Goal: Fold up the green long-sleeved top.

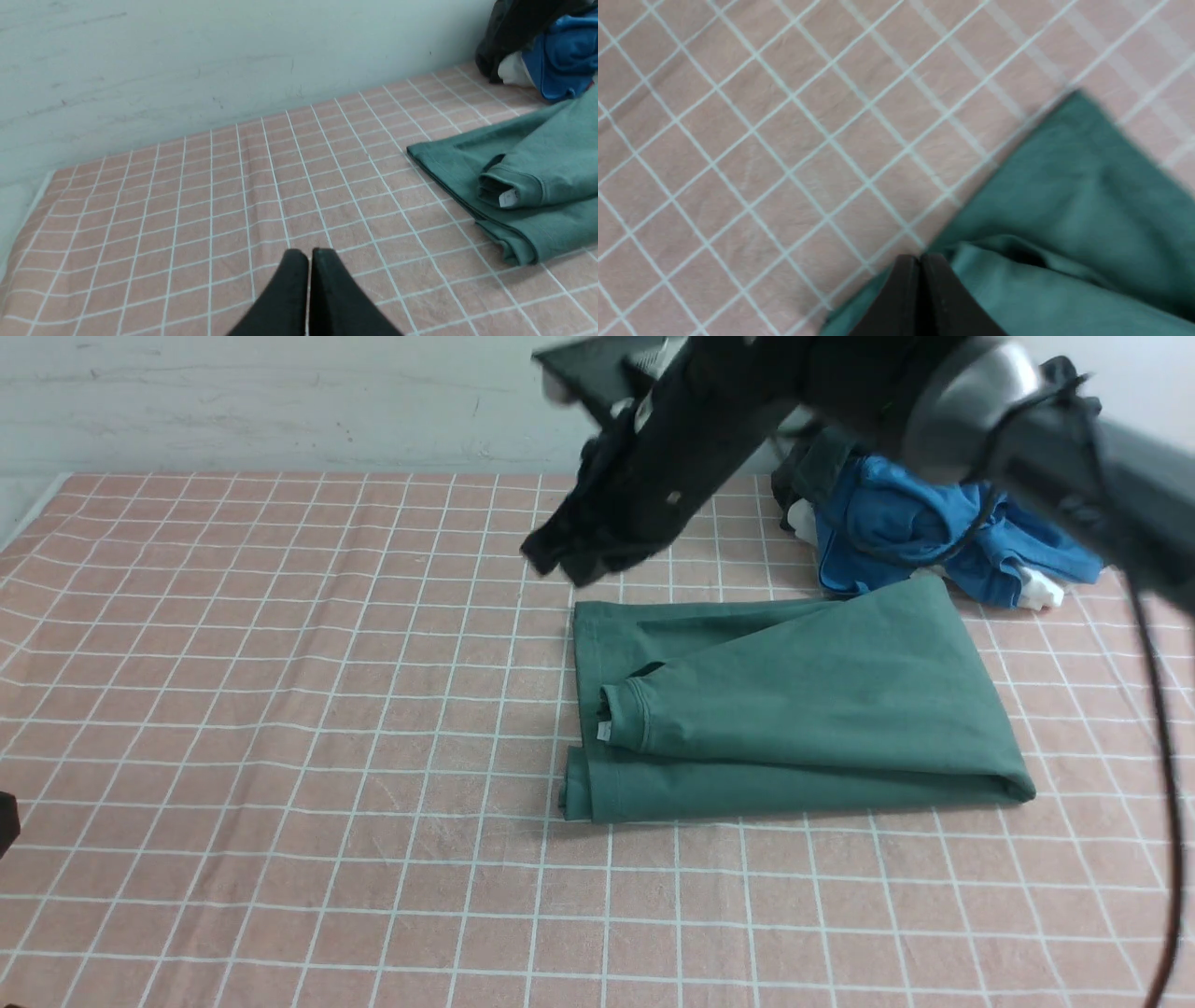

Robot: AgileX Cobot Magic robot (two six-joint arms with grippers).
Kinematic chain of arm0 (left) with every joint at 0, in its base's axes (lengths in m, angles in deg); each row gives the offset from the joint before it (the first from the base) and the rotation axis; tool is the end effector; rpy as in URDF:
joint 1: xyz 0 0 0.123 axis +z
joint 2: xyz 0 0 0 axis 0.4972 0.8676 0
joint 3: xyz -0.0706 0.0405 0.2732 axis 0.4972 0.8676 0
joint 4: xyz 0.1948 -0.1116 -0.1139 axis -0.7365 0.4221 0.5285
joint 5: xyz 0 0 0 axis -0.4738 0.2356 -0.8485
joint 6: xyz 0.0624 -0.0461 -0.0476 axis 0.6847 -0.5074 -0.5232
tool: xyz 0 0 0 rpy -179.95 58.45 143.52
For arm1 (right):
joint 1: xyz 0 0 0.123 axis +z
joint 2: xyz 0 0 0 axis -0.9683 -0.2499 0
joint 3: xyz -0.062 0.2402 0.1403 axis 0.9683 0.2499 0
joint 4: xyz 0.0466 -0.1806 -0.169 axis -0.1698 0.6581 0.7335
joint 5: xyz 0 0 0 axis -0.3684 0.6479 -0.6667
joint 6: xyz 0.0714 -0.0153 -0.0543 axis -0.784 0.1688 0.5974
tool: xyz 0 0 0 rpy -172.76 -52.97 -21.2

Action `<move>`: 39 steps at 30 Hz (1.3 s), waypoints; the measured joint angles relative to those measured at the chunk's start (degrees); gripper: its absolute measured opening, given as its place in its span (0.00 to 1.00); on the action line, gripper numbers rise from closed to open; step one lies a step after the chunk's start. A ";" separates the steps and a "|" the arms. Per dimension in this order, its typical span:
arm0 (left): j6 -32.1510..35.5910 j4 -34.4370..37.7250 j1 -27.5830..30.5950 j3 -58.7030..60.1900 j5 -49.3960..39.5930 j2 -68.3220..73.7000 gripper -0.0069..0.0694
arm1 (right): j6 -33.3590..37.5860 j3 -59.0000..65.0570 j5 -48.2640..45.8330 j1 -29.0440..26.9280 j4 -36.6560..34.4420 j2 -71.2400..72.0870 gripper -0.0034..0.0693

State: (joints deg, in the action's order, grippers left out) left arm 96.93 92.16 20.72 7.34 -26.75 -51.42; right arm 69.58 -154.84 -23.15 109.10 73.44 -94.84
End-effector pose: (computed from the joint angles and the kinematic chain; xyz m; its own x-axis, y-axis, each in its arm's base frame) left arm 0.0649 -0.0126 0.2901 -0.1224 0.1699 -0.9778 0.2025 0.9688 0.1430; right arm 0.3700 0.2551 0.3591 -0.6338 -0.5477 -0.5462 -0.6614 0.7499 0.0155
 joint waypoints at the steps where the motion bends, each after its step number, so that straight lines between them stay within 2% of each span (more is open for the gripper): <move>1: 0.07 -0.01 0.00 1.15 1.39 -0.89 0.09 | -0.26 0.15 -0.41 0.00 1.76 1.84 0.03; 4: 0.19 -0.01 0.00 4.81 4.74 -3.53 0.09 | -2.47 4.52 -0.77 0.00 10.20 11.77 0.03; 5: 0.19 -0.01 0.00 4.81 4.91 -3.53 0.09 | -2.65 4.97 -0.77 0.00 10.62 12.39 0.03; 7: 0.19 -0.01 0.00 6.48 7.00 -4.83 0.09 | -3.77 13.32 -0.70 0.00 15.47 21.49 0.03; 9: 0.19 -0.01 0.00 6.80 7.62 -4.99 0.09 | -4.59 16.98 -0.12 0.00 16.54 24.90 0.03; 12: 0.19 0.00 0.00 7.55 8.00 -5.01 0.09 | -7.28 30.05 5.27 0.00 18.47 36.05 0.03; 13: 0.19 0.06 0.00 7.84 8.00 -5.01 0.09 | -8.83 37.12 10.21 0.00 19.07 41.79 0.03; 14: 0.19 0.06 0.00 7.94 8.00 -5.01 0.09 | -9.26 38.17 11.85 0.00 19.14 42.63 0.03; 17: 0.19 0.06 0.00 8.24 7.58 -5.01 0.09 | -15.29 61.08 29.96 0.00 22.35 59.81 0.03; 18: 0.19 0.06 0.00 8.24 7.58 -5.01 0.09 | -15.73 61.08 31.02 0.00 22.57 59.81 0.03; 19: 0.19 0.12 0.00 8.24 7.58 -5.01 0.09 | -19.35 70.77 38.29 0.00 24.55 66.52 0.03; 22: 0.19 0.12 0.00 8.24 7.58 -5.01 0.09 | -25.42 88.61 54.77 0.00 27.48 78.08 0.03; 23: 0.19 0.12 0.00 8.24 7.58 -5.01 0.09 | -25.80 89.75 55.83 0.00 27.80 79.76 0.03; 26: 0.19 0.12 0.00 8.24 7.58 -5.01 0.09 | -32.81 106.69 71.99 0.00 29.46 94.84 0.03; 28: 0.19 0.12 0.00 8.24 7.58 -5.01 0.09 | -34.89 113.50 76.82 0.00 29.89 102.36 0.03; 33: 0.19 0.12 0.00 8.24 7.53 -5.01 0.09 | -35.12 123.06 79.82 0.00 31.33 115.57 0.03; 35: 0.19 0.12 0.00 8.24 7.55 -5.01 0.09 | -35.08 124.64 80.55 0.00 31.74 116.83 0.03; 39: 0.19 0.18 0.00 8.24 7.49 -5.08 0.09 | -35.05 125.80 75.37 0.00 32.34 117.13 0.03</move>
State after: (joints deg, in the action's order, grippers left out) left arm 97.12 92.33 20.72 15.59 -19.25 -56.51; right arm 34.52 -29.04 52.22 109.10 105.77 22.29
